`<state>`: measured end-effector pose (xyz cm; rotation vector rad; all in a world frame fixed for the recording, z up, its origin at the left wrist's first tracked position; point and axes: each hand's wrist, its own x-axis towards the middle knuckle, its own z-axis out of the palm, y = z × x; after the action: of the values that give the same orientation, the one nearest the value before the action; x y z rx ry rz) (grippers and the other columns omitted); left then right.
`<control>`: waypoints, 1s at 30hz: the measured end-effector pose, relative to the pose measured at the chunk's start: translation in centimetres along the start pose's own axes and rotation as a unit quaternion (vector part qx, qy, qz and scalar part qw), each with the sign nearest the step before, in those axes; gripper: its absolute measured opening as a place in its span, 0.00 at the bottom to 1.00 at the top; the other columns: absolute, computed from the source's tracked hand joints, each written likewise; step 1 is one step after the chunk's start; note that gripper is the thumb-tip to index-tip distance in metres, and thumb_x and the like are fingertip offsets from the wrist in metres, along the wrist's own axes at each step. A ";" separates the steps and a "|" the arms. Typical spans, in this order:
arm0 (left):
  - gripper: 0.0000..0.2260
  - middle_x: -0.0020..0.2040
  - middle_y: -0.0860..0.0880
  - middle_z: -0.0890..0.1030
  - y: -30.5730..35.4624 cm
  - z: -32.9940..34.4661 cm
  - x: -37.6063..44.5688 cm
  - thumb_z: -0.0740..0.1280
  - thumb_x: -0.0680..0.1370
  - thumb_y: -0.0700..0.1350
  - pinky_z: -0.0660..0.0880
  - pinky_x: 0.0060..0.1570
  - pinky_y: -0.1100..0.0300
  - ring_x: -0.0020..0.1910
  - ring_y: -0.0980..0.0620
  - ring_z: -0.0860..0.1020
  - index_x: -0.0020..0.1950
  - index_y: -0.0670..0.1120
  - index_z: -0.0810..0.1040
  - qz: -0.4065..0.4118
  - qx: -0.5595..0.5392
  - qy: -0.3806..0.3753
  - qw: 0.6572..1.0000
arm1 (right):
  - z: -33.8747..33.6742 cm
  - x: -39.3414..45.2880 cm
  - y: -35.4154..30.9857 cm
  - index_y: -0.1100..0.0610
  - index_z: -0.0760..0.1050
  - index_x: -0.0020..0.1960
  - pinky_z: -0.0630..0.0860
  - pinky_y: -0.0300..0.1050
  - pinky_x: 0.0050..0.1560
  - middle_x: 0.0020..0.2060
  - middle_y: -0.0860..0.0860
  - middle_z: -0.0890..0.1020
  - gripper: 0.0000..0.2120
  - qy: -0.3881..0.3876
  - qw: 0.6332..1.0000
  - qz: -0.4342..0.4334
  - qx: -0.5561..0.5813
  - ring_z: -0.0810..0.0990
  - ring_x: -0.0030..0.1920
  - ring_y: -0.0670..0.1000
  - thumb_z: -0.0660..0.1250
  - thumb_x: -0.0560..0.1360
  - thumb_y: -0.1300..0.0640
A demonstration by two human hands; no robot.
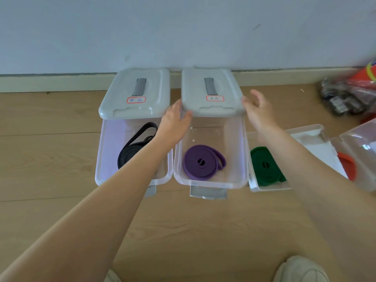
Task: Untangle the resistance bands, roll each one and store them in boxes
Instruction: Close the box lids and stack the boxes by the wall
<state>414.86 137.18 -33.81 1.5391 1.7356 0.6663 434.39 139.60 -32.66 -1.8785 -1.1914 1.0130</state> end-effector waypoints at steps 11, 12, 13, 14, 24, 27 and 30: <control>0.15 0.53 0.56 0.77 0.7 -0.5 -4.8 0.61 0.79 0.46 0.68 0.54 0.64 0.56 0.55 0.75 0.66 0.47 0.72 -0.017 -0.147 0.151 0.977 | -1.2 -6.4 1.8 0.53 0.68 0.66 0.72 0.36 0.59 0.62 0.47 0.75 0.22 0.047 0.986 -0.085 0.134 0.74 0.59 0.43 0.67 0.74 0.62; 0.16 0.53 0.53 0.77 0.2 -0.3 -6.4 0.62 0.78 0.46 0.66 0.50 0.66 0.53 0.54 0.75 0.66 0.47 0.72 -0.032 -0.123 0.164 0.978 | -1.0 -8.4 2.8 0.53 0.67 0.66 0.71 0.41 0.62 0.62 0.46 0.74 0.23 0.053 0.989 -0.088 0.108 0.73 0.61 0.44 0.66 0.74 0.63; 0.17 0.54 0.49 0.76 -0.3 0.1 -7.9 0.62 0.78 0.47 0.64 0.48 0.66 0.51 0.53 0.74 0.67 0.46 0.72 -0.051 -0.086 0.155 0.983 | -0.7 -10.2 3.8 0.53 0.67 0.67 0.69 0.45 0.64 0.63 0.46 0.74 0.23 0.059 0.991 -0.085 0.080 0.72 0.63 0.45 0.66 0.74 0.63; 0.18 0.55 0.46 0.74 -1.0 0.6 -9.0 0.62 0.78 0.47 0.65 0.48 0.65 0.52 0.50 0.74 0.68 0.46 0.71 -0.070 -0.050 0.131 0.988 | -0.2 -11.7 4.8 0.54 0.67 0.68 0.68 0.48 0.66 0.63 0.48 0.74 0.24 0.063 0.994 -0.076 0.054 0.71 0.64 0.47 0.66 0.74 0.63; 0.20 0.63 0.44 0.70 -2.9 0.6 -9.9 0.61 0.79 0.46 0.64 0.55 0.57 0.58 0.41 0.67 0.70 0.44 0.68 -0.054 0.116 0.008 0.992 | 0.5 -13.7 6.9 0.58 0.66 0.70 0.67 0.43 0.62 0.65 0.53 0.75 0.23 0.044 0.997 -0.024 -0.058 0.74 0.62 0.55 0.64 0.76 0.64; 0.22 0.65 0.45 0.68 -2.7 0.7 -9.2 0.62 0.79 0.48 0.65 0.56 0.55 0.61 0.42 0.65 0.72 0.46 0.65 -0.056 0.138 -0.001 0.989 | 0.2 -12.0 6.4 0.59 0.66 0.70 0.65 0.43 0.62 0.65 0.54 0.75 0.23 0.039 0.995 -0.019 -0.088 0.73 0.64 0.56 0.63 0.76 0.64; 0.27 0.73 0.47 0.60 -2.4 0.9 -9.1 0.62 0.78 0.48 0.62 0.65 0.50 0.70 0.43 0.58 0.75 0.50 0.56 0.024 0.219 0.003 0.975 | -0.5 -10.9 6.0 0.59 0.65 0.70 0.64 0.47 0.64 0.67 0.57 0.71 0.24 0.035 0.987 -0.048 -0.150 0.69 0.66 0.58 0.63 0.76 0.65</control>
<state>414.38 127.73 -34.67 1.8780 1.9447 0.3192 434.16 127.34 -34.86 -2.0423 -1.4416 0.7414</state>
